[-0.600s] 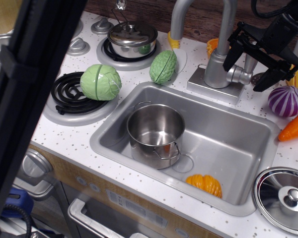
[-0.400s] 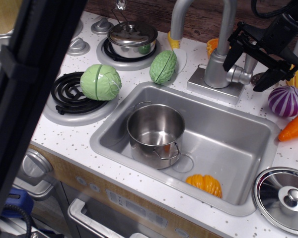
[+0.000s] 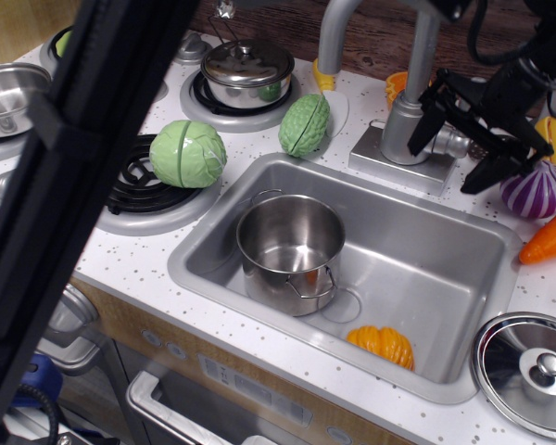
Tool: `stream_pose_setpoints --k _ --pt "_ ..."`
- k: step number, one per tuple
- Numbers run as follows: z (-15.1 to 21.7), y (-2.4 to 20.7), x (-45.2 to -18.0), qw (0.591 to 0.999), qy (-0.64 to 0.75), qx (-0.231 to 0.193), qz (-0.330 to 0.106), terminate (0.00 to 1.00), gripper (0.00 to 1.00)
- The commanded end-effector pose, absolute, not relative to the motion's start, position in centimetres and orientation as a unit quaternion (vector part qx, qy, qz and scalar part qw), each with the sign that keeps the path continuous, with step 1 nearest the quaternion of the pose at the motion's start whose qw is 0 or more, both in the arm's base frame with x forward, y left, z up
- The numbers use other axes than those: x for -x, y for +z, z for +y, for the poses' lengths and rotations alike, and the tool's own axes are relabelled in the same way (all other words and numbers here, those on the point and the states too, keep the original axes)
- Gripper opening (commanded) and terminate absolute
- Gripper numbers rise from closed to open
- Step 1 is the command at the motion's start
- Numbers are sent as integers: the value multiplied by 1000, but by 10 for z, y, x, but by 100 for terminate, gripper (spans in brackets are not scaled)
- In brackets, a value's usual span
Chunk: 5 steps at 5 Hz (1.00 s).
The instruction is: Turn lever vertical to front
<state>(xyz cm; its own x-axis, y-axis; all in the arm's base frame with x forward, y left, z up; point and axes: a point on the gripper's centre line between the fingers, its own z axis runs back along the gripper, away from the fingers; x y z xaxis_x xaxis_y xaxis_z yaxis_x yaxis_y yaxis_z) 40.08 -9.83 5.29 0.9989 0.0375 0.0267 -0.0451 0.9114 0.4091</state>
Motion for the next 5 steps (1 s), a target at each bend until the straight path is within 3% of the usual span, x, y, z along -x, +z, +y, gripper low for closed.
stream_pose_setpoints --k 1,5 --pt "-96 95 -420 976 25 -203 -69 0 100" --pt "-93 120 -441 967 24 -203 -151 0 100"
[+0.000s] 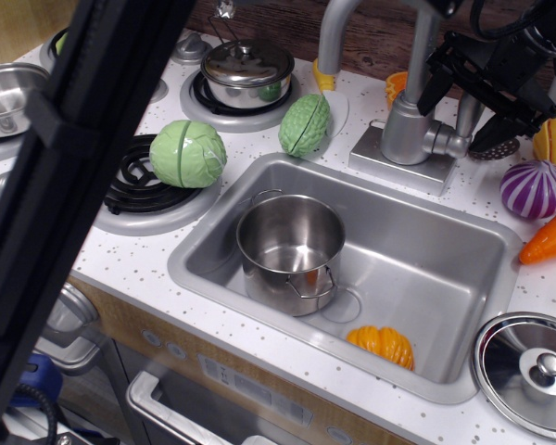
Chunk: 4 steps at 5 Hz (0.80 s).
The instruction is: Turn lever vertical to front
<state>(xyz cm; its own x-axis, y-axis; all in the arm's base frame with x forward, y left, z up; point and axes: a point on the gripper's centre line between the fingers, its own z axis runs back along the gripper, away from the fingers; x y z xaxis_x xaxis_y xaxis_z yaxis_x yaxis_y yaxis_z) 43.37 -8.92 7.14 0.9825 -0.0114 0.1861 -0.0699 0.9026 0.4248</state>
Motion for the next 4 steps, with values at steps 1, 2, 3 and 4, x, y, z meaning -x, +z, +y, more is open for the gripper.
stream_pose_setpoints --k 1,2,3,4 --pt "-94 123 -451 966 18 -200 -166 0 100" --pt "-93 125 -457 964 11 -199 -178 0 100" --pt "-93 125 -462 964 12 -193 -181 0 100" --pt "-93 120 -460 967 20 -183 -177 0 0"
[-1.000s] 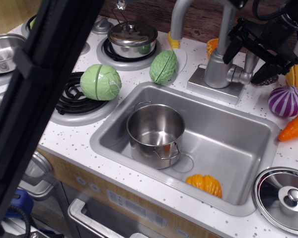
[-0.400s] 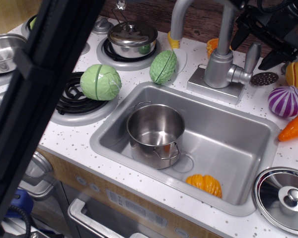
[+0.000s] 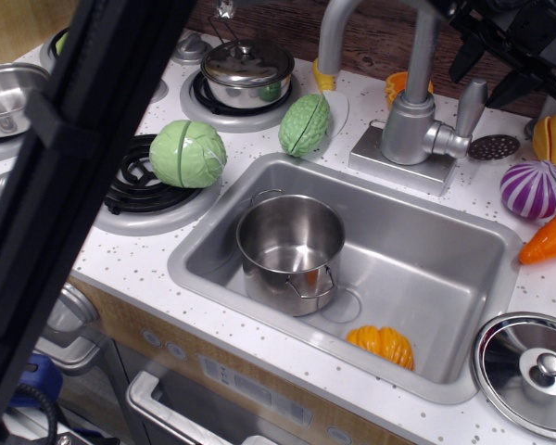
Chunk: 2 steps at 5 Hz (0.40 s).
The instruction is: Turn lever vertical to front
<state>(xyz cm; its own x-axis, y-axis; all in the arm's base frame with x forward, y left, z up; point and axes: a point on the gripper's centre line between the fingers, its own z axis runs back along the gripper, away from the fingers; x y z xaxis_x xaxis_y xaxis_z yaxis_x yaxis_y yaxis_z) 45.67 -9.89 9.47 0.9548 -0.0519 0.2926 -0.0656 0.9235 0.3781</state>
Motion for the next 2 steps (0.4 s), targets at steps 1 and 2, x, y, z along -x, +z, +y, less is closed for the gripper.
stream_pose_setpoints --k 1,2 --pt "-95 115 -453 972 33 -169 -161 0 0" --pt "-100 105 -442 980 49 -148 -122 0 0"
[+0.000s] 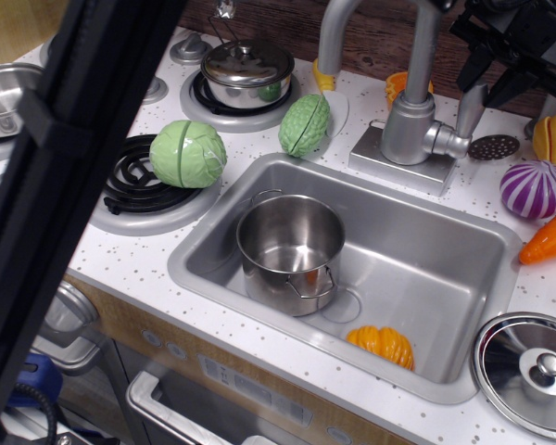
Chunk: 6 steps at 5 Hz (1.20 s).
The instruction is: Turn lever vertical to front
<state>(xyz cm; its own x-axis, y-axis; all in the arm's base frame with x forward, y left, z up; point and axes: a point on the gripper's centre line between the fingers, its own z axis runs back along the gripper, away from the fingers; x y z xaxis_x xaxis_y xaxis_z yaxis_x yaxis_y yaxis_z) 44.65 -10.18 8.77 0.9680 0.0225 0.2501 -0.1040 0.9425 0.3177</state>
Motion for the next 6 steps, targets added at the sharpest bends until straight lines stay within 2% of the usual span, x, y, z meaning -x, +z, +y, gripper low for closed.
stream_pose_setpoints --k 1,3,6 --pt "-102 104 -433 985 57 -141 -80 0 0" --pt "-97 86 -424 989 64 -121 -59 0 0" --pt "-100 60 -408 986 88 -117 -76 0 0"
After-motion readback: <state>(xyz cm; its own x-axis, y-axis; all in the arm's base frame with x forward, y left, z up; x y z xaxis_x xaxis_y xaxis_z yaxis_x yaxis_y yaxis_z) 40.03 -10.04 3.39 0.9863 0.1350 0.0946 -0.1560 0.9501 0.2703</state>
